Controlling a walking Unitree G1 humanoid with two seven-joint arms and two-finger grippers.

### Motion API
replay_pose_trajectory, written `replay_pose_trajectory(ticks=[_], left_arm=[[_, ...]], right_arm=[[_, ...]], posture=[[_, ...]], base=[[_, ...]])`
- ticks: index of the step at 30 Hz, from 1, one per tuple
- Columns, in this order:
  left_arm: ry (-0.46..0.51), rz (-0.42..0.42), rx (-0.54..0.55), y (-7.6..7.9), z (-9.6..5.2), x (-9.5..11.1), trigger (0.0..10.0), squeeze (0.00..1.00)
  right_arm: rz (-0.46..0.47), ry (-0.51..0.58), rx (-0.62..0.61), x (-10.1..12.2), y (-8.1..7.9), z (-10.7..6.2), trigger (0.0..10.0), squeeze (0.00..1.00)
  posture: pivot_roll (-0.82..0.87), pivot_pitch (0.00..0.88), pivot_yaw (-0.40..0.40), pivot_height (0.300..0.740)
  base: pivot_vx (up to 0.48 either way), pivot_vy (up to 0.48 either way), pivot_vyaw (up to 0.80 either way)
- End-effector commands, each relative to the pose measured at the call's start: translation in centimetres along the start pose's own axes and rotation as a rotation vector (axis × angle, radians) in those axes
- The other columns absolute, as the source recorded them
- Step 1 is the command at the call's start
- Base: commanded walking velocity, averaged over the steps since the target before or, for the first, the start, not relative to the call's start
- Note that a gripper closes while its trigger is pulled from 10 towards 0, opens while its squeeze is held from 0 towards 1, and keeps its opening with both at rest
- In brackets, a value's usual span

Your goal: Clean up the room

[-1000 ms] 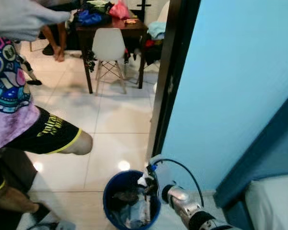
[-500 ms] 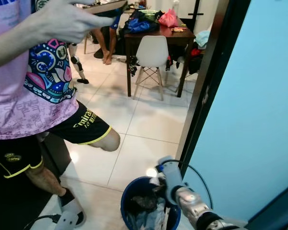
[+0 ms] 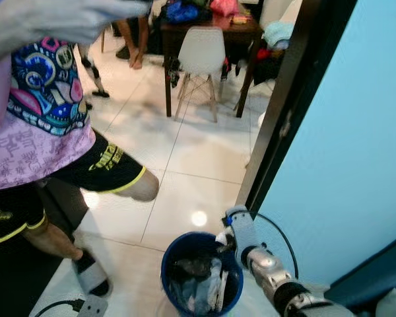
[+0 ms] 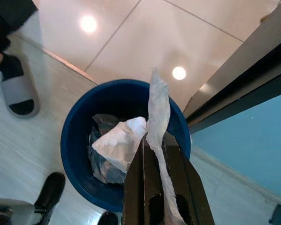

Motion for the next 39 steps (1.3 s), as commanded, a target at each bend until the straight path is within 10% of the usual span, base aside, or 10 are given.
replay_pose_trajectory(ticks=[1, 6, 7, 8, 9, 22, 29, 30, 39], left_arm=[[-0.001, 0.007, -0.015, 0.5, -0.1, -0.2, 10.0, 0.0], [0.015, -0.011, -0.001, 0.3, -0.4, -0.8, 10.0, 0.0], [0.024, -0.012, 0.01, -0.1, -0.5, -1.0, 10.0, 0.0], [0.03, -0.011, 0.018, -0.4, -0.6, -1.3, 10.0, 0.0], [0.033, -0.009, 0.023, -0.6, -0.7, -1.4, 10.0, 0.0], [0.02, -0.001, 0.036, -1.0, -0.9, -2.4, 10.0, 0.0], [0.01, -0.009, 0.039, -1.0, -0.6, -1.6, 10.0, 0.0], [0.009, -0.009, 0.036, -0.9, -0.4, -1.2, 10.0, 0.0], [0.006, -0.034, 0.022, -0.7, 0.5, 1.6, 10.0, 0.0]], right_arm=[[0.019, -0.029, -0.009, -0.8, 0.1, -0.1, 10.0, 0.0], [-0.033, -0.031, -0.05, -0.1, 0.8, 0.0, 10.0, 0.0], [-0.033, -0.021, -0.064, 0.4, 1.2, 0.1, 10.0, 0.18], [-0.033, -0.012, -0.077, 0.9, 1.5, 0.1, 10.0, 0.96], [-0.031, -0.007, -0.084, 1.2, 1.7, 0.1, 10.0, 1.0], [-0.063, -0.018, -0.136, 1.0, 2.7, -0.1, 10.0, 1.0], [0.005, -0.103, -0.17, -3.1, 3.4, -1.0, 10.0, 0.99], [0.007, -0.146, -0.177, -4.8, 3.4, -1.5, 10.0, 0.0], [0.089, -0.427, -0.273, -15.1, 4.5, -5.9, 10.0, 0.0]], posture=[[0.04, 0.195, -0.04, 0.719], [0.1, 0.284, -0.029, 0.719], [0.11, 0.302, -0.023, 0.719], [0.12, 0.314, -0.017, 0.719], [0.12, 0.318, -0.016, 0.719], [0.13, 0.325, -0.018, 0.719], [0.09, 0.277, -0.026, 0.719], [0.07, 0.248, -0.027, 0.719], [0.01, 0.144, -0.025, 0.719]], base=[[0.0, 0.0, 0.0], [0.0, 0.0, 0.0], [0.0, 0.0, 0.0], [0.0, 0.0, 0.0], [0.0, 0.0, 0.0], [0.0, 0.0, 0.0], [0.0, 0.0, 0.0], [0.0, 0.0, 0.0], [0.0, 0.0, 0.0]])
Point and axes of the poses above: a point about 5 cm out from each wrist's last joint towards the gripper, its own z axis pointing out of the wrist towards the gripper, its own x axis along the axis of the wrist's last joint, y = z × x, the point moved 5 cm from there along z, pointing out of the wrist towards the gripper, and after that the axes turned 15 degrees about z, right-handed, at the moved point
